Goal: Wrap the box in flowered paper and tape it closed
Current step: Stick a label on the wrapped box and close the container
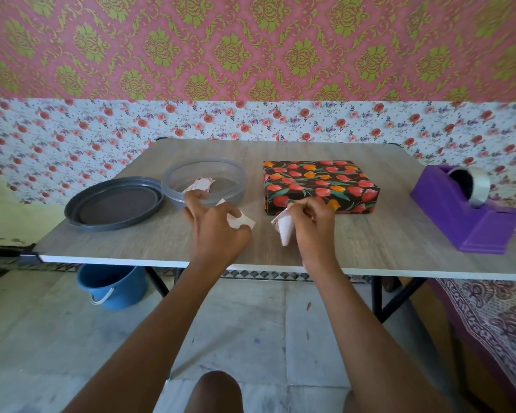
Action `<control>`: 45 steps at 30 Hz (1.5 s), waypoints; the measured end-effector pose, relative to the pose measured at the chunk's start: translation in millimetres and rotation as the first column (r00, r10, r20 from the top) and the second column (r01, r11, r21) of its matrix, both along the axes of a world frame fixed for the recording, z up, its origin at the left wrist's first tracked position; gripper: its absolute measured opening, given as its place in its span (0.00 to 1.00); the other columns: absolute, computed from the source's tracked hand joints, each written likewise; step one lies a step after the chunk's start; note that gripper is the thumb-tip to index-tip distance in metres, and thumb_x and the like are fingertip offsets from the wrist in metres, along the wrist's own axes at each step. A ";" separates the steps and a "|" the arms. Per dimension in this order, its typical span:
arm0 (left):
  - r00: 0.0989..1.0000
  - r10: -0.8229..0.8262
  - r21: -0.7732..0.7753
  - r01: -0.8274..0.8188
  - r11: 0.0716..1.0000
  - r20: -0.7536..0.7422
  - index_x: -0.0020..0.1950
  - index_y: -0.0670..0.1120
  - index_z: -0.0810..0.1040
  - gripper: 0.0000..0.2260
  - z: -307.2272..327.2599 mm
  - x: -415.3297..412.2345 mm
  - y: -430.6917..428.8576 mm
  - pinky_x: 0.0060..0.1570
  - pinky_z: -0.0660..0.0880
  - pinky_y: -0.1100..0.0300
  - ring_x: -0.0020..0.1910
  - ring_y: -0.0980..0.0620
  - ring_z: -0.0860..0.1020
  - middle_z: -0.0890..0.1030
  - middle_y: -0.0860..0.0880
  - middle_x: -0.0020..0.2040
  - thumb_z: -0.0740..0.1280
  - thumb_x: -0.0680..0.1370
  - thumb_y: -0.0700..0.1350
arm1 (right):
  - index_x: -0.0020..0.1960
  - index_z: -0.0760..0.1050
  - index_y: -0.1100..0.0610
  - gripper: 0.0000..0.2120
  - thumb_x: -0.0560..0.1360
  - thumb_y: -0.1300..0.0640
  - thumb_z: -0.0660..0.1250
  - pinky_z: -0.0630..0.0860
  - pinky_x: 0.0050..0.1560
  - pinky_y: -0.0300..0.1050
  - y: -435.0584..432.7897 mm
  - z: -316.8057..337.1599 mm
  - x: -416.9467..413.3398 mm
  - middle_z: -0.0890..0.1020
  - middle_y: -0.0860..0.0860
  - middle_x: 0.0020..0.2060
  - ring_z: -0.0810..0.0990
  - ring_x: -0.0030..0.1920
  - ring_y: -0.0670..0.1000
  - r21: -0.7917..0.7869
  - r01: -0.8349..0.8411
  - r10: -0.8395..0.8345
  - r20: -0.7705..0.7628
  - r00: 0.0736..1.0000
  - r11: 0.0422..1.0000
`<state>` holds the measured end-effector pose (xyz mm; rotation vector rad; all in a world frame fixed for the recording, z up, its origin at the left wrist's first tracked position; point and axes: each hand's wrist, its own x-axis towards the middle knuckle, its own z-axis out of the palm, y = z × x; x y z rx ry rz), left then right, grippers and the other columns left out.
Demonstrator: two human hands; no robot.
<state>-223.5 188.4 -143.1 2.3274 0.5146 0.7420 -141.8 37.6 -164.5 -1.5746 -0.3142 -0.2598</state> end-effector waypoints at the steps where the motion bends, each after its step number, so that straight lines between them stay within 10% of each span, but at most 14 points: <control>1: 0.999 0.037 0.053 -0.037 0.998 -0.002 0.50 0.50 0.83 0.12 0.8 -2.4 -3.0 0.69 0.63 0.51 0.71 0.41 0.57 0.57 0.48 0.70 0.76 0.67 0.45 | 0.40 0.79 0.59 0.07 0.77 0.61 0.69 0.76 0.42 0.41 0.3 0.1 -0.3 0.81 0.49 0.36 0.79 0.39 0.42 0.004 0.009 -0.009 0.003 1.000 1.000; 7: 0.987 -0.115 0.074 0.107 0.991 0.110 0.52 0.58 0.79 0.12 8.3 -2.6 -17.3 0.63 0.65 0.44 0.65 0.53 0.71 0.74 0.59 0.61 0.69 0.70 0.51 | 0.41 0.80 0.58 0.08 0.79 0.59 0.70 0.75 0.44 0.36 -0.2 5.2 -4.3 0.81 0.43 0.35 0.80 0.41 0.42 0.018 -0.053 0.054 -0.018 0.998 0.998; 18: 0.989 -0.129 0.018 0.128 0.992 0.066 0.48 0.54 0.85 0.03 4.5 10.8 -22.6 0.43 0.53 0.76 0.44 0.64 0.77 0.83 0.61 0.43 0.72 0.77 0.50 | 0.47 0.78 0.54 0.15 0.69 0.72 0.69 0.81 0.45 0.43 -1.7 8.3 -11.0 0.83 0.50 0.44 0.83 0.46 0.48 -0.091 -0.112 0.114 0.017 0.993 0.989; 21: 0.997 -0.060 -0.016 0.061 0.998 0.047 0.47 0.55 0.84 0.02 3.3 13.6 -22.6 0.46 0.53 0.57 0.42 0.64 0.76 0.83 0.61 0.43 0.71 0.77 0.50 | 0.52 0.75 0.52 0.20 0.68 0.71 0.73 0.81 0.45 0.40 -1.5 9.8 -13.4 0.83 0.49 0.48 0.83 0.50 0.46 -0.093 -0.133 0.134 -0.003 0.991 0.987; 31: 0.992 0.052 -0.098 -0.041 0.994 0.115 0.36 0.49 0.83 0.10 6.2 15.7 -27.2 0.51 0.57 0.56 0.39 0.59 0.77 0.82 0.57 0.34 0.75 0.74 0.52 | 0.58 0.73 0.48 0.26 0.67 0.65 0.80 0.84 0.42 0.41 -4.5 10.6 -17.0 0.81 0.43 0.52 0.83 0.50 0.42 -0.098 -0.059 0.061 0.024 0.998 0.993; 40: 0.993 0.023 -0.163 -0.003 0.987 0.118 0.50 0.56 0.76 0.11 18.0 16.0 -25.5 0.58 0.73 0.42 0.45 0.56 0.81 0.78 0.64 0.34 0.76 0.73 0.47 | 0.46 0.85 0.57 0.08 0.69 0.61 0.80 0.76 0.48 0.29 -3.4 0.0 -6.6 0.77 0.48 0.53 0.79 0.50 0.40 -0.227 0.129 -0.097 0.147 0.984 0.965; 45: 0.984 -0.065 -0.164 0.093 0.982 0.166 0.41 0.56 0.79 0.07 19.3 23.6 -17.4 0.50 0.80 0.45 0.40 0.60 0.81 0.82 0.61 0.37 0.76 0.74 0.47 | 0.46 0.83 0.56 0.03 0.75 0.62 0.75 0.73 0.47 0.26 -7.6 1.4 -5.4 0.80 0.51 0.51 0.77 0.50 0.33 -0.172 0.117 -0.087 0.172 0.981 0.978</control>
